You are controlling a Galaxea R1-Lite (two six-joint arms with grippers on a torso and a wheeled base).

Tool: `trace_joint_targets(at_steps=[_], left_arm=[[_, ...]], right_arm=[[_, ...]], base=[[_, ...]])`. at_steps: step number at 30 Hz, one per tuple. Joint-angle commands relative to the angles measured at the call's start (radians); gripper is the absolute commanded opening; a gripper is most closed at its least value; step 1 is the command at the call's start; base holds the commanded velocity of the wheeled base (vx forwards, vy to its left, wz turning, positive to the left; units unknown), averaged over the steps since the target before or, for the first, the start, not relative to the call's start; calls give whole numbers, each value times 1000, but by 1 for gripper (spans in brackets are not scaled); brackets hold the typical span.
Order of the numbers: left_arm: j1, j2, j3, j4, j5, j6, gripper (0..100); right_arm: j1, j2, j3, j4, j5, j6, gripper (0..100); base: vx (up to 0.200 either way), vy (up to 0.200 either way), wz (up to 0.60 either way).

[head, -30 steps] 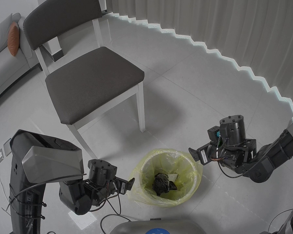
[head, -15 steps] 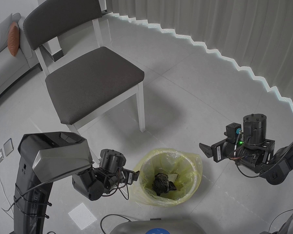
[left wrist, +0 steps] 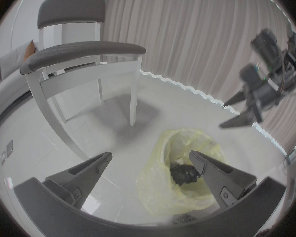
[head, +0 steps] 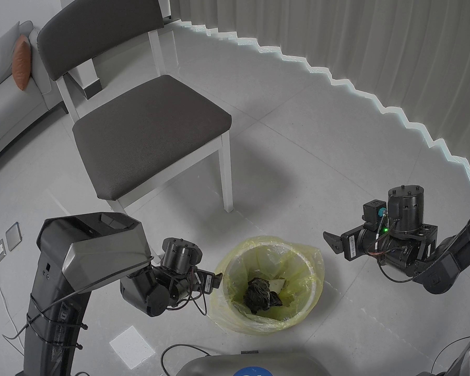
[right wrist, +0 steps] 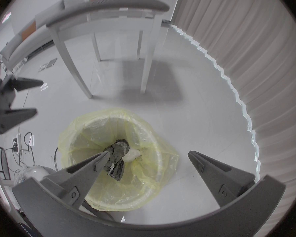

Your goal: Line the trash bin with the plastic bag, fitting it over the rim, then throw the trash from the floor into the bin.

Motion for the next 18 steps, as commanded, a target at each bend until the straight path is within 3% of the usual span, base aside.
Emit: trace_joint_targets(at_steps=[1, 8, 12, 18], left_arm=[[-8, 39, -115, 126, -31, -15, 100], [-2, 75, -306, 299, -32, -17, 100], [1, 130, -492, 421, -32, -18, 100], [4, 173, -618, 482, -23, -21, 100]], right_arm=[[-1, 26, -2, 0, 0, 0, 100], [-1, 38, -3, 0, 1, 0, 100], [-5, 61, -5, 0, 23, -2, 100], [-36, 130, -29, 1, 29, -2, 100]], base=[[0, 0, 0], [0, 0, 0], [0, 0, 0], [0, 0, 0]])
